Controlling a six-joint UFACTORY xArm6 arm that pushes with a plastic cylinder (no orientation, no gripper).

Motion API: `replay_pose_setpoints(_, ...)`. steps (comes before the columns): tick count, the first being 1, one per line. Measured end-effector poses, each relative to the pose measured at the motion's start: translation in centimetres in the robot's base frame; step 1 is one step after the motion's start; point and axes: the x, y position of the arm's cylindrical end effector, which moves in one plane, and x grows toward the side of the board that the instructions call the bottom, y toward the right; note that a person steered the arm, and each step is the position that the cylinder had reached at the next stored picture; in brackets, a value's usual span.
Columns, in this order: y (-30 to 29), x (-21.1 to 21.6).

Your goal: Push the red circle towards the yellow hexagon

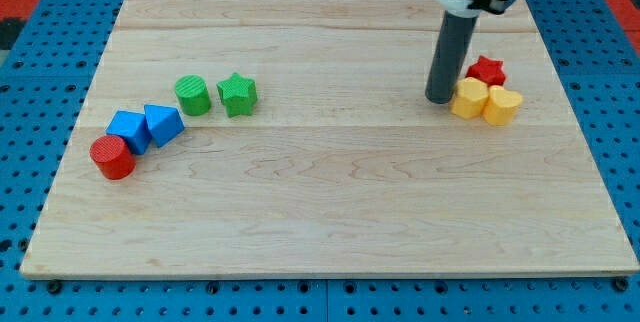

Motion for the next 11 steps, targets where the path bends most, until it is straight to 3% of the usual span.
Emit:
replay_pose_setpoints(2, -22.6, 15.3)
replay_pose_setpoints(4, -40.2, 21.4)
replay_pose_setpoints(6, -42.8, 19.7)
replay_pose_setpoints(8, -42.7, 13.7)
replay_pose_setpoints(9, -37.4, 14.3)
replay_pose_setpoints(11, -41.4, 12.6)
